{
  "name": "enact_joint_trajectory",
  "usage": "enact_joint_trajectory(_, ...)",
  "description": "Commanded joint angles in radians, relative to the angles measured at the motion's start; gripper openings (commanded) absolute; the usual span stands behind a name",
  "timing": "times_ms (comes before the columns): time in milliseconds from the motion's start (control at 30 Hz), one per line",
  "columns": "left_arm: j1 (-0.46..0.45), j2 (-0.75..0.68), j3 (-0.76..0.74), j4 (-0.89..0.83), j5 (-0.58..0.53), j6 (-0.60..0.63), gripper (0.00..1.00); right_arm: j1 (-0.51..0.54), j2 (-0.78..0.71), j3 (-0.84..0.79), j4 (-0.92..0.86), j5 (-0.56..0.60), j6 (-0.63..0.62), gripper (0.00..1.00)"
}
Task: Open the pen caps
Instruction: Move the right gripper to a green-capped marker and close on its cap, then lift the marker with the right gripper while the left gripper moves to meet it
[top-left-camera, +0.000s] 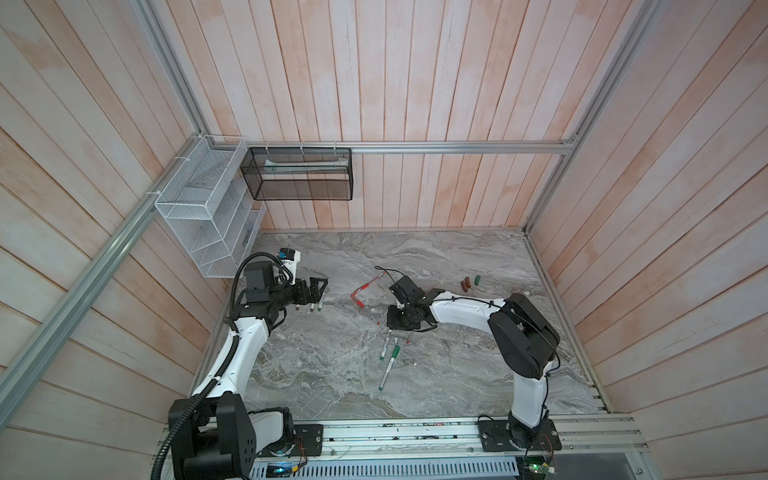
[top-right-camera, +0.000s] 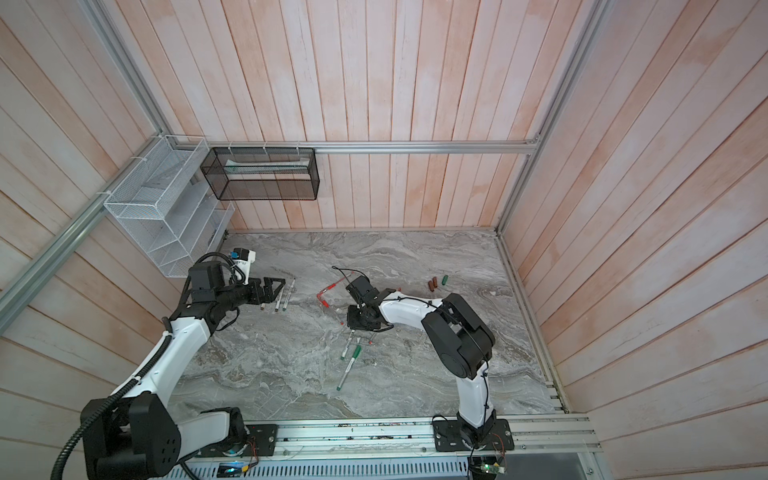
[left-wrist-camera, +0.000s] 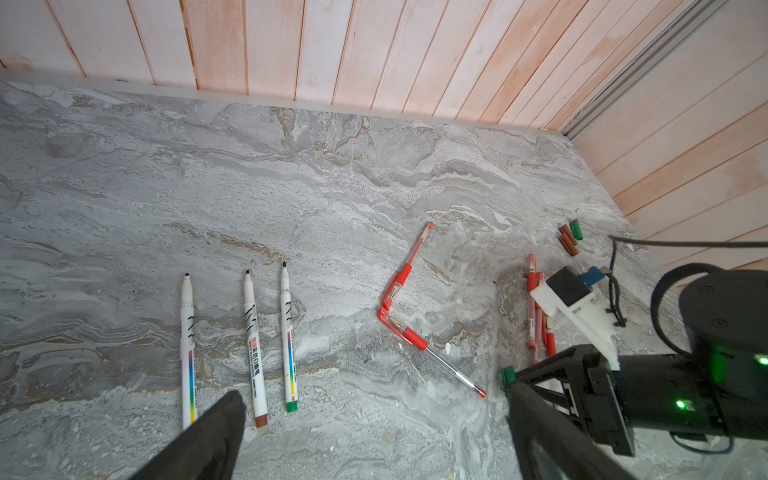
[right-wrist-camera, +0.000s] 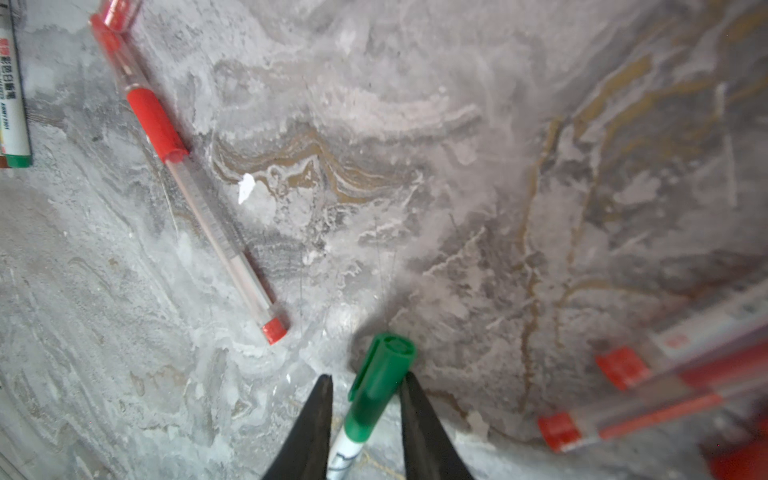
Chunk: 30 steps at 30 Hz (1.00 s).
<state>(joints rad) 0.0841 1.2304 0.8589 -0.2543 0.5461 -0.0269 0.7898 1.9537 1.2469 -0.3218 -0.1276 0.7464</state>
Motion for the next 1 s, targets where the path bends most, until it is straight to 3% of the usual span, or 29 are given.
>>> enact_joint_trajectory(0, 0.004, -0.020, 0.005, 0.003, 0.015, 0.001, 1.00, 0.003, 0.039, 0.021, -0.071, 0.031, -0.026, 0.28)
enact_joint_trajectory(467, 0.011, -0.039, -0.003, 0.012, 0.027, -0.011, 1.00, 0.019, 0.117, 0.078, -0.126, 0.054, -0.025, 0.24)
enact_joint_trajectory(967, 0.011, -0.044, -0.011, 0.017, 0.023, -0.005, 1.00, 0.020, 0.161, 0.152, -0.148, 0.070, -0.045, 0.12)
